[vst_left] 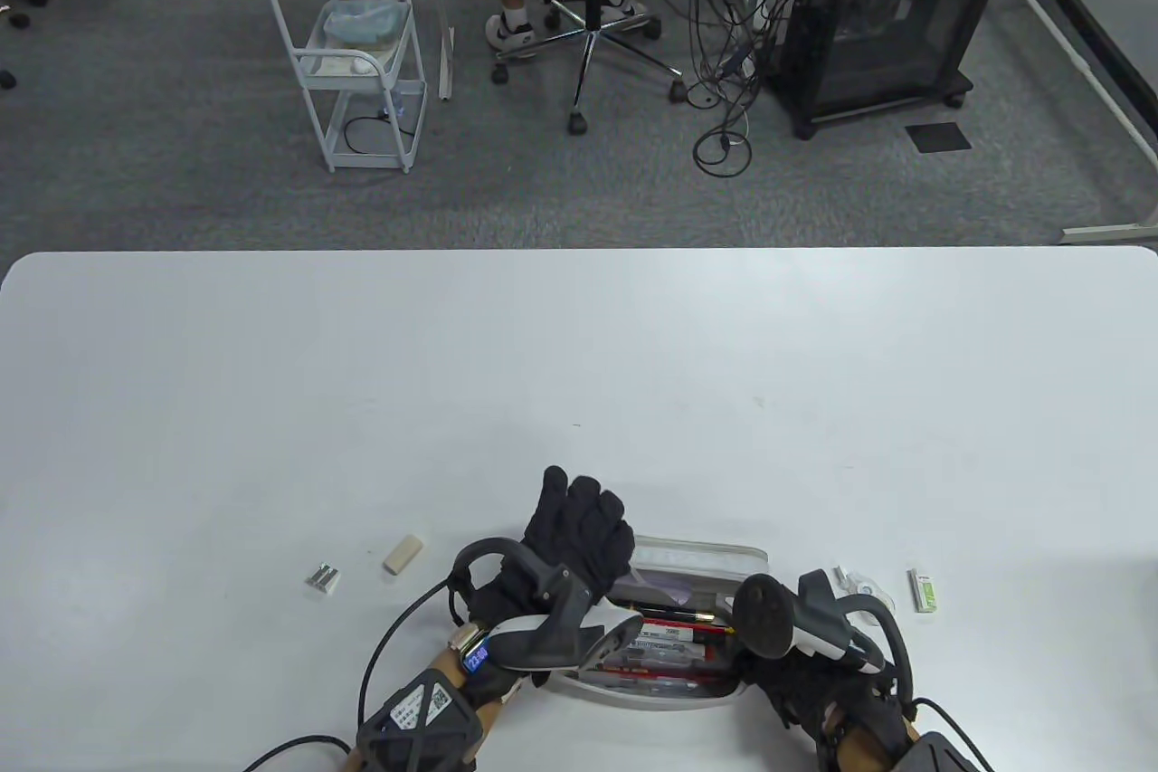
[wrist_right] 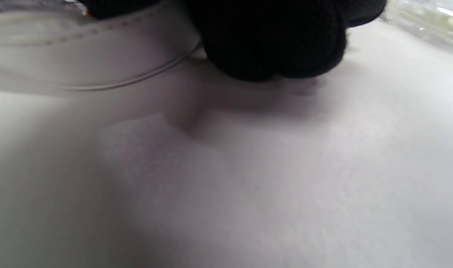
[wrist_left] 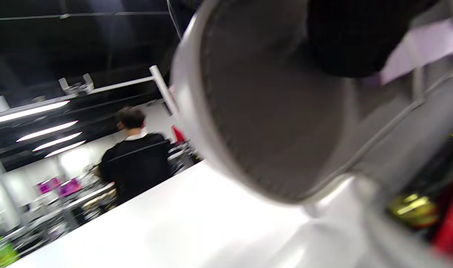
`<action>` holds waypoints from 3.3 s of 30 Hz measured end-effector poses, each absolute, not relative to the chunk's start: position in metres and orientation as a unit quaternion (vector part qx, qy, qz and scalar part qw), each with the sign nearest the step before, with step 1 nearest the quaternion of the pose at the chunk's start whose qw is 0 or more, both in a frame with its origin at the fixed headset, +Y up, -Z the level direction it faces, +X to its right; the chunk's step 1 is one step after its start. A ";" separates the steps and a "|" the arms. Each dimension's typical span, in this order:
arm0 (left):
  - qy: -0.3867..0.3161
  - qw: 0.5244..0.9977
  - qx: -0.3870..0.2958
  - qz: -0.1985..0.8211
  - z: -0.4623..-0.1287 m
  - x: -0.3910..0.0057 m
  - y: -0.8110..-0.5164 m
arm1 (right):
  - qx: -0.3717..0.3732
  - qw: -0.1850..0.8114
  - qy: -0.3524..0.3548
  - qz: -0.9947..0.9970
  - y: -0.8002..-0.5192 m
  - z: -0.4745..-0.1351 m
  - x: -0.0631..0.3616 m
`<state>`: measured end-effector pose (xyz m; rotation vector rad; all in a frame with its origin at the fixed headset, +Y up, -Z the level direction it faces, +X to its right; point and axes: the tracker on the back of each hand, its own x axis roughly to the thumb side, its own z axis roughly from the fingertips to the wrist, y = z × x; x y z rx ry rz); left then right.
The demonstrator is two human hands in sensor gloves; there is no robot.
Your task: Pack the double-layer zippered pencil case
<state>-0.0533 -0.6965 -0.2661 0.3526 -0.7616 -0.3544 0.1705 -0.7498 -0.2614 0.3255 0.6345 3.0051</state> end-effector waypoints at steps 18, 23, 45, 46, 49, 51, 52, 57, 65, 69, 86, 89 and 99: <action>-0.411 0.899 0.139 -0.057 -0.226 -0.045 -0.702 | 0.108 0.030 0.183 0.977 -0.745 -0.265 0.188; -0.371 0.922 0.013 -0.110 -0.247 -0.044 -0.723 | 0.112 0.000 0.108 0.988 -0.743 -0.266 0.185; -0.531 0.835 0.048 -0.138 -0.261 -0.071 -0.749 | 0.363 0.069 0.058 0.928 -0.754 -0.240 0.126; -0.532 0.834 0.049 -0.138 -0.261 -0.071 -0.749 | 0.364 0.081 0.050 0.926 -0.755 -0.242 0.128; -0.529 0.836 0.049 -0.138 -0.261 -0.071 -0.749 | 0.364 0.102 0.076 0.923 -0.757 -0.244 0.131; -0.510 0.848 0.046 -0.134 -0.264 -0.073 -0.749 | 0.360 0.052 0.045 0.930 -0.754 -0.245 0.133; -0.484 0.865 0.031 -0.129 -0.269 -0.076 -0.749 | 0.349 -0.006 0.009 0.937 -0.750 -0.247 0.135; -0.361 0.928 -0.033 -0.082 -0.290 -0.092 -0.751 | 0.248 -0.035 0.017 0.968 -0.747 -0.266 0.167; -0.247 0.967 -0.032 -0.059 -0.298 -0.093 -0.740 | 0.227 0.087 0.024 0.970 -0.744 -0.257 0.154; -0.232 0.973 -0.020 0.010 -0.291 -0.094 -0.740 | 0.199 0.187 0.023 0.962 -0.741 -0.254 0.140; -0.245 0.964 0.029 -0.098 -0.260 -0.076 -0.712 | 0.145 0.087 0.001 0.986 -0.753 -0.263 0.146; -0.280 0.930 0.093 -0.219 -0.264 -0.071 -0.720 | 0.143 0.102 0.026 0.984 -0.755 -0.269 0.148; -0.496 0.844 0.003 -0.203 -0.239 -0.024 -0.732 | 0.248 0.133 0.066 0.957 -0.758 -0.266 0.119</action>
